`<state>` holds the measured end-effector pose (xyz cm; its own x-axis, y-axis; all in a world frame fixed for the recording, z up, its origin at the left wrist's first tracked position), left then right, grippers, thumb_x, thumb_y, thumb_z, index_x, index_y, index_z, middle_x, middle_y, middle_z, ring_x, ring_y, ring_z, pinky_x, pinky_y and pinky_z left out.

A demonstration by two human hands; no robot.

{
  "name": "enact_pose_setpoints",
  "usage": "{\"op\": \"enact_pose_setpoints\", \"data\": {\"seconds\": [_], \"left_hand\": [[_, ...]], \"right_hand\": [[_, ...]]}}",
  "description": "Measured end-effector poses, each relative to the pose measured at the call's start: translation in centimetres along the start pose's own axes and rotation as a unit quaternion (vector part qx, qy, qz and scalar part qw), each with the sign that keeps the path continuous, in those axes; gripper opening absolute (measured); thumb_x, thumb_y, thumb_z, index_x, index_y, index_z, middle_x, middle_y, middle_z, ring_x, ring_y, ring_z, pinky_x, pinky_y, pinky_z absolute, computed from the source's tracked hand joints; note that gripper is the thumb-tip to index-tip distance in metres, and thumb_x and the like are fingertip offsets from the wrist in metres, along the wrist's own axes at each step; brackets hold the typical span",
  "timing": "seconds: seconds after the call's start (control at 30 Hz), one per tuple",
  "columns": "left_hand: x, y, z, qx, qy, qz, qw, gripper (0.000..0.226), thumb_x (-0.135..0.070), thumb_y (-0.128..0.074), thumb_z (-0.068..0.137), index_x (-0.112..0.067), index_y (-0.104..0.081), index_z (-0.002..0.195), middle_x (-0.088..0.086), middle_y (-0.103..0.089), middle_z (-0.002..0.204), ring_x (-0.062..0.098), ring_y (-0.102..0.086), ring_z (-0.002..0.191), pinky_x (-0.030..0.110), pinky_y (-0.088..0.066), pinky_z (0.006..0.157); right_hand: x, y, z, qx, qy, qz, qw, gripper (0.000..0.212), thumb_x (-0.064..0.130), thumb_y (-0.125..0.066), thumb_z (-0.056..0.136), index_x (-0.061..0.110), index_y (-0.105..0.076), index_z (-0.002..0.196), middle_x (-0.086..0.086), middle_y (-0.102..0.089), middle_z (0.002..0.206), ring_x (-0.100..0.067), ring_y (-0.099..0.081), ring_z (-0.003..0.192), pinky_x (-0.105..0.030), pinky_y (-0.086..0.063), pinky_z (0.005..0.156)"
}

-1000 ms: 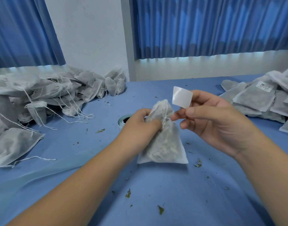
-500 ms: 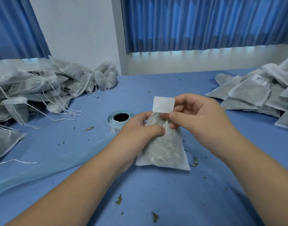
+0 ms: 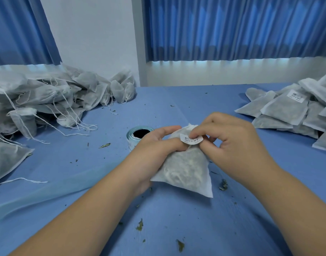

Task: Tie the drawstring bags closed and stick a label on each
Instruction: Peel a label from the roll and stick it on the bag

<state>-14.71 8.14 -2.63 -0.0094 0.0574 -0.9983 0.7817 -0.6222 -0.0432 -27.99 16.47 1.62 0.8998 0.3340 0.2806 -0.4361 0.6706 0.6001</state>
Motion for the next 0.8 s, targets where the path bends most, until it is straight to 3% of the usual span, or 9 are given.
{"op": "enact_pose_setpoints", "data": {"seconds": [0.17,0.23,0.3,0.37,0.4,0.47,0.57,0.7,0.8], "left_hand": [[-0.5,0.0,0.1,-0.018,0.022,-0.04,0.999,0.048,-0.02,-0.068,0.071,-0.015,-0.064,0.119,0.008,-0.074,0.104,0.021,-0.072,0.091,0.028,-0.054,0.074],[-0.7,-0.2,0.3,-0.011,0.035,-0.038,0.999,0.023,-0.018,-0.055,0.086,-0.014,-0.066,0.106,0.007,-0.071,0.094,0.016,-0.07,0.077,0.022,-0.051,0.065],[-0.6,-0.3,0.2,-0.009,0.028,-0.051,0.998,0.023,-0.02,-0.049,0.094,-0.015,-0.071,0.092,0.004,-0.07,0.086,0.014,-0.069,0.071,0.022,-0.05,0.064],[-0.5,-0.4,0.3,-0.03,0.018,-0.065,0.997,0.023,-0.025,-0.065,0.088,-0.013,-0.073,0.106,0.006,-0.075,0.099,0.019,-0.072,0.089,0.029,-0.053,0.076],[-0.1,-0.2,0.0,-0.031,0.01,-0.064,0.997,0.039,-0.023,-0.074,0.081,-0.012,-0.068,0.118,0.009,-0.074,0.107,0.022,-0.071,0.097,0.034,-0.053,0.08],[0.3,0.1,-0.2,-0.041,0.007,-0.067,0.997,0.053,-0.016,-0.076,0.076,-0.014,-0.06,0.127,0.011,-0.073,0.112,0.026,-0.071,0.1,0.038,-0.055,0.083],[-0.1,0.5,0.0,-0.064,-0.016,-0.068,0.995,0.042,-0.012,-0.069,0.087,-0.02,-0.059,0.128,0.007,-0.074,0.111,0.024,-0.073,0.096,0.039,-0.057,0.083],[-0.4,0.1,-0.1,-0.055,-0.078,-0.035,0.995,0.034,-0.013,-0.065,0.092,-0.024,-0.057,0.124,0.004,-0.076,0.101,0.021,-0.074,0.087,0.035,-0.058,0.075],[-0.5,-0.4,-0.1,-0.048,-0.112,-0.035,0.992,0.029,-0.01,-0.059,0.096,-0.023,-0.058,0.122,0.001,-0.076,0.095,0.017,-0.073,0.081,0.028,-0.058,0.067]], "right_hand": [[0.2,0.2,0.0,0.037,0.016,-0.034,0.999,0.023,-0.003,-0.072,0.079,0.017,-0.078,0.087,0.001,-0.066,0.081,-0.022,-0.062,0.069,-0.037,-0.051,0.059],[0.3,0.1,0.0,0.061,0.009,-0.048,0.997,0.023,-0.002,-0.07,0.08,0.018,-0.078,0.09,0.002,-0.067,0.085,-0.022,-0.062,0.075,-0.04,-0.052,0.06],[0.3,-0.1,0.0,0.09,-0.003,-0.057,0.994,0.026,-0.003,-0.066,0.082,0.019,-0.077,0.093,0.002,-0.067,0.09,-0.023,-0.061,0.083,-0.044,-0.052,0.065],[0.3,-0.4,0.0,0.115,-0.006,-0.058,0.992,0.034,-0.006,-0.061,0.083,0.02,-0.076,0.099,0.002,-0.066,0.094,-0.025,-0.059,0.09,-0.046,-0.051,0.07],[0.3,-0.5,0.0,0.121,-0.005,-0.056,0.991,0.039,-0.008,-0.058,0.082,0.021,-0.076,0.102,0.001,-0.066,0.096,-0.026,-0.059,0.092,-0.046,-0.05,0.072],[0.4,-0.6,-0.2,0.121,-0.009,-0.041,0.992,0.047,-0.012,-0.054,0.081,0.022,-0.075,0.107,0.0,-0.066,0.101,-0.024,-0.058,0.096,-0.038,-0.049,0.079],[0.3,-0.6,-0.2,0.091,-0.072,0.035,0.993,0.045,-0.007,-0.052,0.081,0.025,-0.077,0.101,0.01,-0.065,0.103,-0.003,-0.055,0.091,-0.009,-0.039,0.077],[-0.1,-1.0,-0.3,0.035,-0.205,0.155,0.966,0.006,0.023,-0.069,0.079,0.029,-0.07,0.077,0.013,-0.063,0.09,0.0,-0.058,0.086,-0.012,-0.04,0.068],[-1.1,-1.1,-0.6,0.007,-0.294,0.192,0.936,0.027,0.033,-0.08,0.07,0.026,-0.06,0.085,0.012,-0.061,0.086,0.002,-0.057,0.071,-0.01,-0.043,0.061]]}}
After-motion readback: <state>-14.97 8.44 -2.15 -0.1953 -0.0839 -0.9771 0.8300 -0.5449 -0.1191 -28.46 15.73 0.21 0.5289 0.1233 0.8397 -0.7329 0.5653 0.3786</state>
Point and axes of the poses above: each hand's wrist, its own z-axis towards the middle knuckle, its own y-axis out of the back of the hand, x = y × z, the point moved 4 cm from there along z, towards the middle knuckle
